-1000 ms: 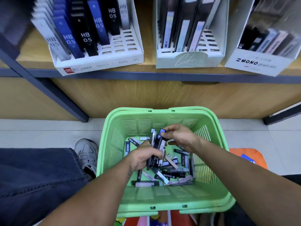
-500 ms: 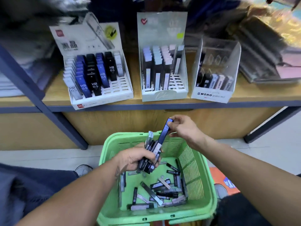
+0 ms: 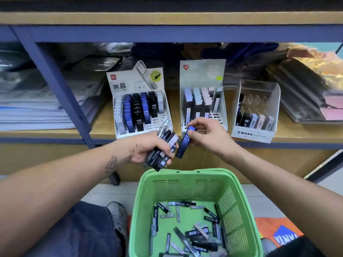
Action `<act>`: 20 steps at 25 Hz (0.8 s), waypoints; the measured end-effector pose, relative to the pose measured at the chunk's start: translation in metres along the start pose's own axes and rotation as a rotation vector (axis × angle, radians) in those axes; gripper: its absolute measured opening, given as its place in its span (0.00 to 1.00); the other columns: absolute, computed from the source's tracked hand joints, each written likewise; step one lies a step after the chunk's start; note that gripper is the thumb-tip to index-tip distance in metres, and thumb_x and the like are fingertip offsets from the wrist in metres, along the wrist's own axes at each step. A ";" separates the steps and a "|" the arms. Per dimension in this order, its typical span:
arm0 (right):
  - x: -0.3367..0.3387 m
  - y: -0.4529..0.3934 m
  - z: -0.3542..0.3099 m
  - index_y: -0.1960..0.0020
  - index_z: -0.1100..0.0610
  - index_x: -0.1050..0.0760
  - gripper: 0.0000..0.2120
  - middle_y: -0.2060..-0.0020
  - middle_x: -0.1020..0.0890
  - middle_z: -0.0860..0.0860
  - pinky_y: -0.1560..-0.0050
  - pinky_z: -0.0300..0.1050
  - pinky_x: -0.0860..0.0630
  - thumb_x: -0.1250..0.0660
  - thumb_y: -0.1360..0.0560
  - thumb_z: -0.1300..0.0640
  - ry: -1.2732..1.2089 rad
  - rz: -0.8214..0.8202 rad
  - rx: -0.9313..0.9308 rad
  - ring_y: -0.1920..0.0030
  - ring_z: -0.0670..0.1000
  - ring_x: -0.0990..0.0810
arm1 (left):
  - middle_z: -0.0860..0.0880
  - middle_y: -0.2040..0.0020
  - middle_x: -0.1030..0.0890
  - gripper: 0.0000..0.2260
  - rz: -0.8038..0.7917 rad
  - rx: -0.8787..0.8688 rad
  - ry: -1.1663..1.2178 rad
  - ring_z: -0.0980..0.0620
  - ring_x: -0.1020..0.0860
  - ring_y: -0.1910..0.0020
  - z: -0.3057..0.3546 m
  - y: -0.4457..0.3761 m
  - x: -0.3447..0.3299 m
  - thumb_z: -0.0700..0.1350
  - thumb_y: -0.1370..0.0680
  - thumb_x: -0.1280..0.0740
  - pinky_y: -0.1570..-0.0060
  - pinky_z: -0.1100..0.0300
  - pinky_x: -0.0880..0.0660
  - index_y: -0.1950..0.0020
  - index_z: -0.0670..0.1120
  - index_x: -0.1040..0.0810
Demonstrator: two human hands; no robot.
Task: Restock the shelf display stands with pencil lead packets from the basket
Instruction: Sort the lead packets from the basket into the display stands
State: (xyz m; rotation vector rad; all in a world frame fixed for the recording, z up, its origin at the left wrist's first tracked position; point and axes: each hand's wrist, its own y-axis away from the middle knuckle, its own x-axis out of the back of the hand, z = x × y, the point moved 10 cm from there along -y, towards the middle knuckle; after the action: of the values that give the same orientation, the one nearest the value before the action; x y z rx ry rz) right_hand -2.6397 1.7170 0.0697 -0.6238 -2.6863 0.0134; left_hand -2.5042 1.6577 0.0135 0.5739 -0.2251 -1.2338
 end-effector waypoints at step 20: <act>-0.077 -0.112 -0.107 0.50 0.55 0.18 0.07 0.58 0.17 0.47 0.53 0.41 0.23 0.25 0.26 0.61 0.447 0.001 0.371 0.56 0.46 0.19 | 0.41 0.66 0.20 0.07 0.495 -0.100 0.188 0.48 0.18 0.72 0.109 0.049 0.132 0.30 0.24 0.37 0.68 0.57 0.18 0.59 0.38 0.23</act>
State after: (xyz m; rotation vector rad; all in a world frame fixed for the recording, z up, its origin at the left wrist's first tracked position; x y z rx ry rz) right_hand -2.5843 1.5748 0.1515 -0.4470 -2.1748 0.3248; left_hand -2.4702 1.5131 0.1118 0.5053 -0.1346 -0.7028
